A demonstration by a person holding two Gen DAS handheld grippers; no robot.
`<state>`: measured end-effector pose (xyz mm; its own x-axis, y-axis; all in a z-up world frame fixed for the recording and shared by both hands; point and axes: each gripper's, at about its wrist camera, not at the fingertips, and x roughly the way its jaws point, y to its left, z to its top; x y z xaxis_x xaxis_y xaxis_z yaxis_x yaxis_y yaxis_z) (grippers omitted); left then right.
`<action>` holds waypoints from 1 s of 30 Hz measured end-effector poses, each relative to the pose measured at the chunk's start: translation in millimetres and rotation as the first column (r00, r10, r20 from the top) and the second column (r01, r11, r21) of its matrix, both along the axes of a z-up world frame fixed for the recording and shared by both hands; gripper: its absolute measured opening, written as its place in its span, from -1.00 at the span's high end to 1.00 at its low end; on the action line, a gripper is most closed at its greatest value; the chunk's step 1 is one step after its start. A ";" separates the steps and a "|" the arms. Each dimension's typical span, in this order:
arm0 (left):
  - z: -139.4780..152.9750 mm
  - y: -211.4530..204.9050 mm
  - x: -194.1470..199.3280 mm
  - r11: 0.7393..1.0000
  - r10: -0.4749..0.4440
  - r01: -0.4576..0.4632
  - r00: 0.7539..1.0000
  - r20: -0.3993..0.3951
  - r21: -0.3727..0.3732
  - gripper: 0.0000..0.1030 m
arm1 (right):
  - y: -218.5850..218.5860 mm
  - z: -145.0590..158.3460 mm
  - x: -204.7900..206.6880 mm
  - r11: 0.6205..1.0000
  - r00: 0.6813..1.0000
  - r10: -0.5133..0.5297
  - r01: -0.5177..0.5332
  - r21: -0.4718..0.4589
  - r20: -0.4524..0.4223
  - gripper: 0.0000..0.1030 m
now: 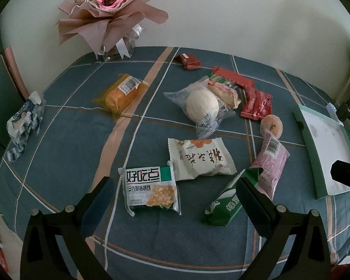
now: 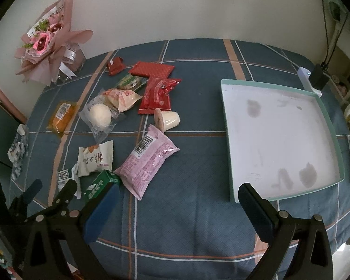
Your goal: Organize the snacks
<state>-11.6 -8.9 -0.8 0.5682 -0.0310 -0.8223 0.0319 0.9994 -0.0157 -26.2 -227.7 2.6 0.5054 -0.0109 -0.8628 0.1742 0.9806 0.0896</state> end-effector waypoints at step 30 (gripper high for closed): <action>-6.0 -0.2 1.6 1.000 0.007 -0.007 1.000 -0.027 -0.006 -1.00 | -0.8 0.7 0.1 1.000 1.000 -0.001 0.001 0.005 -0.001 -1.00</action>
<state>-10.1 -9.2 -6.7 0.5463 -0.0321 -0.8370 0.0246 0.9994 -0.0222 -26.1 -228.5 3.3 0.5047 -0.0073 -0.8632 0.1757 0.9799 0.0945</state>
